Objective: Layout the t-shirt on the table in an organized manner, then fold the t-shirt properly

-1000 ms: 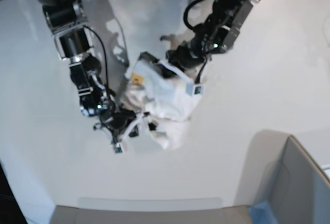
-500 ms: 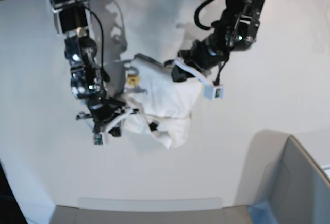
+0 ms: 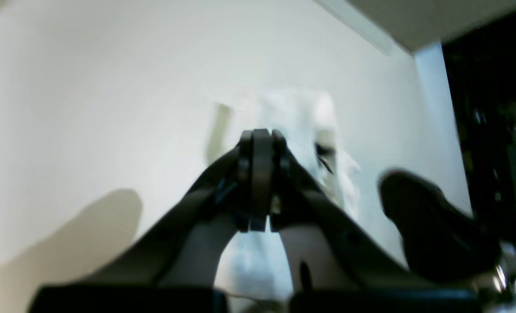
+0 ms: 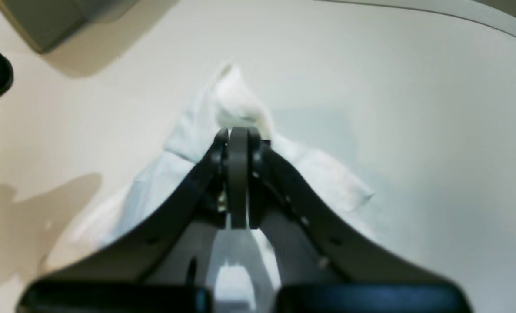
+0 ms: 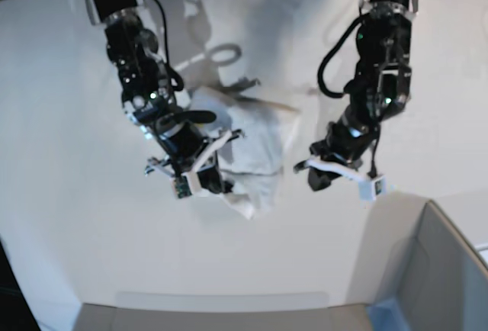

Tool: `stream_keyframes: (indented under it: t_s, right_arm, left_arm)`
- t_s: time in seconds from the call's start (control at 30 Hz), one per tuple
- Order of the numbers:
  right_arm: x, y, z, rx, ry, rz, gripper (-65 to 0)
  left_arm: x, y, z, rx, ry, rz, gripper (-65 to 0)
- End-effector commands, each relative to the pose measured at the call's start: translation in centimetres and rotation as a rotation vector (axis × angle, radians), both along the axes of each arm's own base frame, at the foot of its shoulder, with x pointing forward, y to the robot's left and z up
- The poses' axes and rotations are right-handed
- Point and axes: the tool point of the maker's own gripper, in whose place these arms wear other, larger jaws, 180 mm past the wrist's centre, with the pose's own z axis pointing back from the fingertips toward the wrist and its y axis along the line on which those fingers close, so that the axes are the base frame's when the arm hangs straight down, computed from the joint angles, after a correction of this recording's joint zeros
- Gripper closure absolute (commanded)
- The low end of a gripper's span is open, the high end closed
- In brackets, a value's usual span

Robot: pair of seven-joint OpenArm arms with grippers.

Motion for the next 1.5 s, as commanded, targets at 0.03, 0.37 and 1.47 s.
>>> stream_keyframes:
  t_s: [0.03,0.37,1.47]
  right_arm:
    - [1.1,-0.6,-0.5,-0.01,0.004,-0.018,0.0]
    - [2.4,-4.0,-9.7,-0.085,0.174,-0.099,0.0]
    - [-13.7,-6.5,2.7,0.105,-0.152,-0.124,0.0]
  left_arm:
    - [0.9,-2.0,0.3,0.02,-0.033,-0.073,0.0]
    - [-0.3,-3.0,-10.2,0.084,0.248,-0.098,0.0]
    - [-10.1,18.9,-2.1,0.135,0.0,0.521,0.0]
